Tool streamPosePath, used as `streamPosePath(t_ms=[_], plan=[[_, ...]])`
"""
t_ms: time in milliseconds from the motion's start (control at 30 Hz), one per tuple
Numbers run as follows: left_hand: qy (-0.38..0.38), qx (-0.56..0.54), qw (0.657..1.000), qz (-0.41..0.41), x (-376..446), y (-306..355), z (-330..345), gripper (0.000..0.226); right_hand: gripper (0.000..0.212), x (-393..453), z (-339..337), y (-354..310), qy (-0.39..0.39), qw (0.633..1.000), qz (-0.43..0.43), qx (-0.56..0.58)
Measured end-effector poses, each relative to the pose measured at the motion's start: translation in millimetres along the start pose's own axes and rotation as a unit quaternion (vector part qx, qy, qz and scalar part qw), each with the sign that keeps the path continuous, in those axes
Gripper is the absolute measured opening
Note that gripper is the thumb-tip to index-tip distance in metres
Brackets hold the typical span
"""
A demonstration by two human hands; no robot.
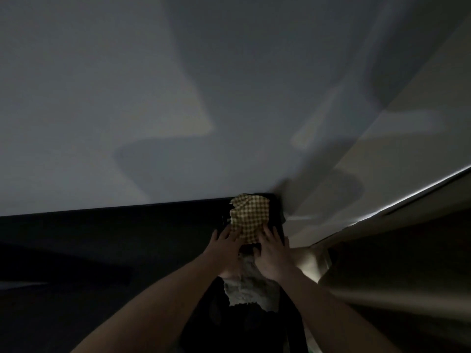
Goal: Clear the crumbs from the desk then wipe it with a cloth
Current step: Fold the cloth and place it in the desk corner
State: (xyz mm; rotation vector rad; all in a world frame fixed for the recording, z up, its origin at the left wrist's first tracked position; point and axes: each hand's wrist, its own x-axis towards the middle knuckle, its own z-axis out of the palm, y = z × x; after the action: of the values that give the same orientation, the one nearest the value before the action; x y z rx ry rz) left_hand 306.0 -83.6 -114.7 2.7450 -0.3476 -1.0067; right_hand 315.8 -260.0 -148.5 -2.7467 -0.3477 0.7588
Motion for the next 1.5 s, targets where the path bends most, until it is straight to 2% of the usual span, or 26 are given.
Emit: streamPosePath(t_ms=[100, 200, 300, 367, 467, 533, 600, 667, 700, 767, 867, 967, 1033, 1067, 1133, 1200, 1267, 1333, 1433, 1500], plan=[[0.071, -0.085, 0.994, -0.011, 5.1, -0.3, -18.5, 0.050, 0.056, 21.3, -12.5, 2.9, 0.082, 0.993, 0.007, 0.081], [0.124, -0.104, 0.987, -0.018, 11.1, -6.0, -30.2, 0.042, 0.074, 50.7, -19.9, 7.2, 0.138, 0.967, 0.085, 0.197], [0.136, -0.104, 0.985, -0.025, 15.4, -14.9, -32.6, 0.048, 0.082, 74.5, -25.8, 8.6, 0.121, 0.945, 0.166, 0.253], [0.146, -0.110, 0.983, -0.020, 16.0, -19.5, -32.1, 0.055, 0.072, 76.9, -26.9, 7.5, 0.106, 0.940, 0.189, 0.262], [0.198, -0.155, 0.968, -0.007, 14.8, -25.6, -29.1, 0.061, 0.048, 64.6, -29.0, 2.9, 0.129, 0.910, 0.148, 0.365], [0.217, -0.236, 0.947, 0.003, 15.5, -30.4, -28.8, 0.067, 0.044, 50.5, -38.6, -3.1, 0.142, 0.876, 0.089, 0.453], [0.200, -0.394, 0.897, 0.017, 15.0, -32.3, -32.0, 0.078, 0.049, 36.7, -53.7, -7.3, 0.136, 0.849, 0.023, 0.510], [0.131, -0.551, 0.824, 0.029, 14.4, -29.6, -39.5, 0.091, 0.055, 27.6, -66.3, -6.1, 0.117, 0.839, -0.034, 0.530], [0.090, -0.593, 0.800, 0.029, 12.4, -25.2, -45.5, 0.091, 0.058, 23.8, -73.3, -5.1, 0.108, 0.834, -0.055, 0.537], [0.038, -0.619, 0.784, 0.021, 8.6, -15.3, -53.6, 0.073, 0.059, 20.3, -83.2, 0.1, 0.097, 0.828, -0.072, 0.548], [0.030, -0.621, 0.783, -0.009, 6.4, -7.2, -53.6, 0.042, 0.062, 20.1, -85.0, 12.0, 0.114, 0.828, -0.048, 0.547], [0.030, -0.634, 0.773, -0.021, 10.9, -2.1, -53.0, 0.020, 0.068, 18.1, -77.7, 21.7, 0.080, 0.858, -0.019, 0.507], [0.027, -0.620, 0.784, -0.028, 15.3, -0.3, -55.2, 0.013, 0.054, 16.8, -73.5, 23.3, 0.017, 0.870, 0.023, 0.493], [0.034, -0.594, 0.803, -0.030, 17.8, -0.9, -56.3, 0.010, 0.041, 18.5, -71.8, 24.3, -0.001, 0.874, 0.039, 0.485], [0.062, -0.509, 0.858, -0.031, 24.1, -5.4, -57.0, 0.009, 0.023, 24.5, -67.9, 25.5, 0.020, 0.888, 0.058, 0.456], [0.102, -0.426, 0.897, -0.059, 29.7, -11.0, -60.1, 0.022, 0.035, 33.5, -67.5, 24.5, 0.056, 0.898, 0.062, 0.433], [0.146, -0.377, 0.910, -0.091, 33.4, -17.0, -61.0, 0.035, 0.046, 44.0, -67.0, 21.2, 0.078, 0.906, 0.071, 0.411], [0.173, -0.328, 0.924, -0.096, 36.2, -24.6, -53.2, 0.052, 0.045, 51.3, -63.2, 19.4, 0.096, 0.925, 0.075, 0.360], [0.157, -0.211, 0.960, -0.096, 33.0, -32.9, -28.6, 0.076, 0.077, 48.5, -52.7, 23.0, 0.076, 0.962, 0.061, 0.256], [0.149, -0.141, 0.976, -0.070, 21.2, -27.0, -12.7, 0.080, 0.082, 34.8, -44.4, 27.4, 0.080, 0.974, 0.035, 0.210]])
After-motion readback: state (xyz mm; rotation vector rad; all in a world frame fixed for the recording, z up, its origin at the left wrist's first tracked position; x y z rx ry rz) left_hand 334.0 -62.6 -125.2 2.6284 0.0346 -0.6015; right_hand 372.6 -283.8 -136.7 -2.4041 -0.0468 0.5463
